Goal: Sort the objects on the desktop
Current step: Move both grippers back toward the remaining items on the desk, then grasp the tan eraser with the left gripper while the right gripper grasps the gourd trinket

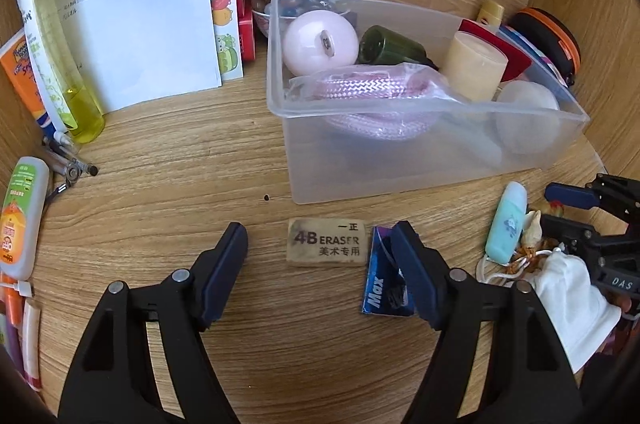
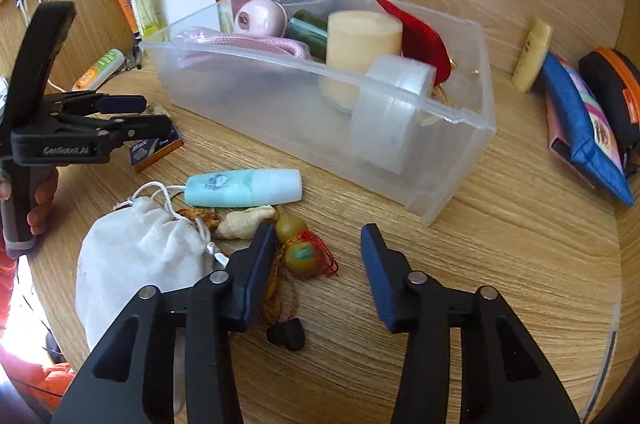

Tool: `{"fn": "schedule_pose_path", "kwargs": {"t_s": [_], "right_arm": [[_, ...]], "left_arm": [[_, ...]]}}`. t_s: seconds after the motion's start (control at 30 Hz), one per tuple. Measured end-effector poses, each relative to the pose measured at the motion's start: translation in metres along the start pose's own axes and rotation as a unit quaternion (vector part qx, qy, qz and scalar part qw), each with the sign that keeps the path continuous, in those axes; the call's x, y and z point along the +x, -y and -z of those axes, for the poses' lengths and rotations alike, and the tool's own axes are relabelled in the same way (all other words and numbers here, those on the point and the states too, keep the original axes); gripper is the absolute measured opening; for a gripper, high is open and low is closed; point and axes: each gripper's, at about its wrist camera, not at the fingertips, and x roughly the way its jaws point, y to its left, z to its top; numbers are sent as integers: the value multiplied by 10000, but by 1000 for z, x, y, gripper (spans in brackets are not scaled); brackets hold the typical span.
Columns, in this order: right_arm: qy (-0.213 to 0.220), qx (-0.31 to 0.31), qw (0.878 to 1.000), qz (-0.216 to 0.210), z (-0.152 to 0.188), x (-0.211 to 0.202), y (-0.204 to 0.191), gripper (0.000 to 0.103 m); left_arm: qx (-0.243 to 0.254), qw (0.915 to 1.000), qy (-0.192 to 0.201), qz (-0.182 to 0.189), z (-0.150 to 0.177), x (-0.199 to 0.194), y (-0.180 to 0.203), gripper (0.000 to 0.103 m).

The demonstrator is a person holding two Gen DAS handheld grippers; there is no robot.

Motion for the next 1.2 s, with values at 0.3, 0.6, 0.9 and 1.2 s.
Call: {"fn": "schedule_pose_path", "kwargs": {"t_s": [0.3,0.6,0.9,1.2], "right_arm": [[17,-29,10000,93,5,-3,4,35],[43,-25,10000,37,5,-5,3,31],[110,-5,9999,-63,6,-10,3,21],[382,296,9988,-76,10,-24,14,21]], "left_arm": [[-275,9996,-30,-88,-2,-1,-19,74],[83,9991,-73,-398,-1,2,-4,65],[-1,9994,11,-359,-2,1,-9,39],[-231,9994,159,-225,6,-15,-12,39]]}}
